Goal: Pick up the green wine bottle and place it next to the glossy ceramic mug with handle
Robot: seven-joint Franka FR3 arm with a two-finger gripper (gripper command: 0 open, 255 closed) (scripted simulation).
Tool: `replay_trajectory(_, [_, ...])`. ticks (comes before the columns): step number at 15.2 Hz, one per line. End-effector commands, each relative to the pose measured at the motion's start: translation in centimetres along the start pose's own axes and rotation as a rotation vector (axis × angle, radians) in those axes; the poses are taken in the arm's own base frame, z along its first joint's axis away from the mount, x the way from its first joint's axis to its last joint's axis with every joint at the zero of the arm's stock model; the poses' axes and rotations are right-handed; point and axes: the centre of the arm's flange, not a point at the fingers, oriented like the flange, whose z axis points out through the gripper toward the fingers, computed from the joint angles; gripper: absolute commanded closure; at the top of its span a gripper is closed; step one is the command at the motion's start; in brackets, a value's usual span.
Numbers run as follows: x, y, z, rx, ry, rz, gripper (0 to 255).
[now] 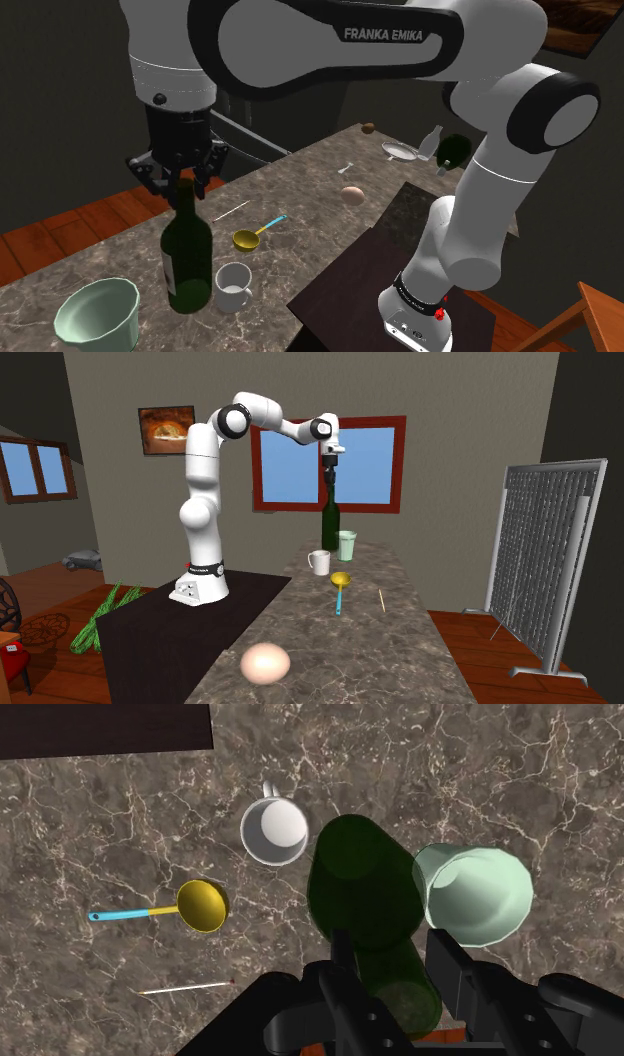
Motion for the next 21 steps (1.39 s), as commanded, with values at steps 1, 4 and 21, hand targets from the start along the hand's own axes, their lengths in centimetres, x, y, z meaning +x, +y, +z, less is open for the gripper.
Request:
replay_trajectory(1, [0.0,0.0,1.1,0.001,0.001,0.0,255])
replay_trajectory(4, [0.0,0.0,2.7,0.001,0.001,0.0,255])
replay_trajectory(21, [-0.2,-0.2,8.8,0.001,0.001,0.0,255])
